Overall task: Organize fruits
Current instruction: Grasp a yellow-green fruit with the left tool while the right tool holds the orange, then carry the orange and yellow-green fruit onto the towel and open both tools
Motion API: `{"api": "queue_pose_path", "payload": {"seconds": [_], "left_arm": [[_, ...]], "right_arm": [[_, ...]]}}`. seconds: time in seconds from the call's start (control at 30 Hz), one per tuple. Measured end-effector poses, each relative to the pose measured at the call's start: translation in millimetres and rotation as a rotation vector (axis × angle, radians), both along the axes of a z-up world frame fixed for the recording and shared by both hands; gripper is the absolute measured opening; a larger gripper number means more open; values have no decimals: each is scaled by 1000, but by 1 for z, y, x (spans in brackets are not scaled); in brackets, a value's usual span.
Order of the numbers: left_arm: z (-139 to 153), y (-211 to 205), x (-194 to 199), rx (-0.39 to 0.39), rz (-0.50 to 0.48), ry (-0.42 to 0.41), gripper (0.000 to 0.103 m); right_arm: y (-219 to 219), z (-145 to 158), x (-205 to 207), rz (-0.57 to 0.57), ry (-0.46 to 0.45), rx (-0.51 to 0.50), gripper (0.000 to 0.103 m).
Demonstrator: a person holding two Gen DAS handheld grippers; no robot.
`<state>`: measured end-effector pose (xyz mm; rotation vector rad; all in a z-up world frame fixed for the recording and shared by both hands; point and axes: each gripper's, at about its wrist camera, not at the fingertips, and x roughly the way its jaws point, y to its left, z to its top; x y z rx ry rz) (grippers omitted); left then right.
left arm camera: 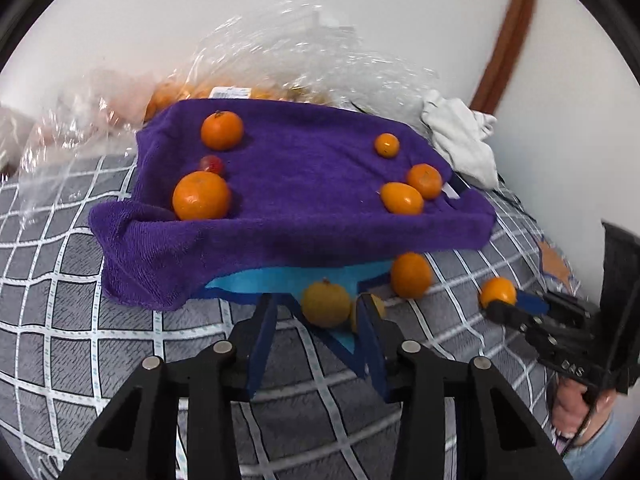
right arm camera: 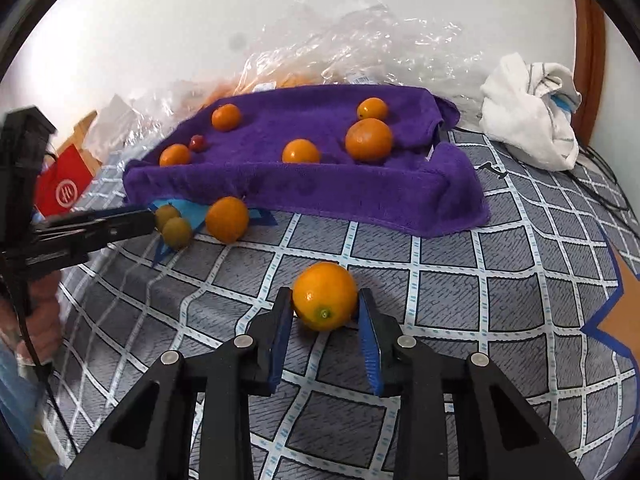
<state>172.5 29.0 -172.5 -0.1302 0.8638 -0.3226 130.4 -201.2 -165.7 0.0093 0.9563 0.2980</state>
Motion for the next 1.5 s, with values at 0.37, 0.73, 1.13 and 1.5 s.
{"api": "queue_pose_path", "payload": {"seconds": [0.37, 0.73, 1.13, 1.5], "left_arm": [[-12, -23, 13, 58, -59, 17, 35], [-8, -8, 8, -17, -36, -9, 26], [5, 11, 2, -79, 64, -100, 26], [18, 30, -2, -87, 149, -181, 26]], "right_arm": [[-1, -2, 2, 0, 19, 24, 32], [2, -4, 3, 1, 22, 9, 32], [-15, 2, 0, -57, -7, 81, 32], [-22, 22, 12, -95, 25, 130, 32]]}}
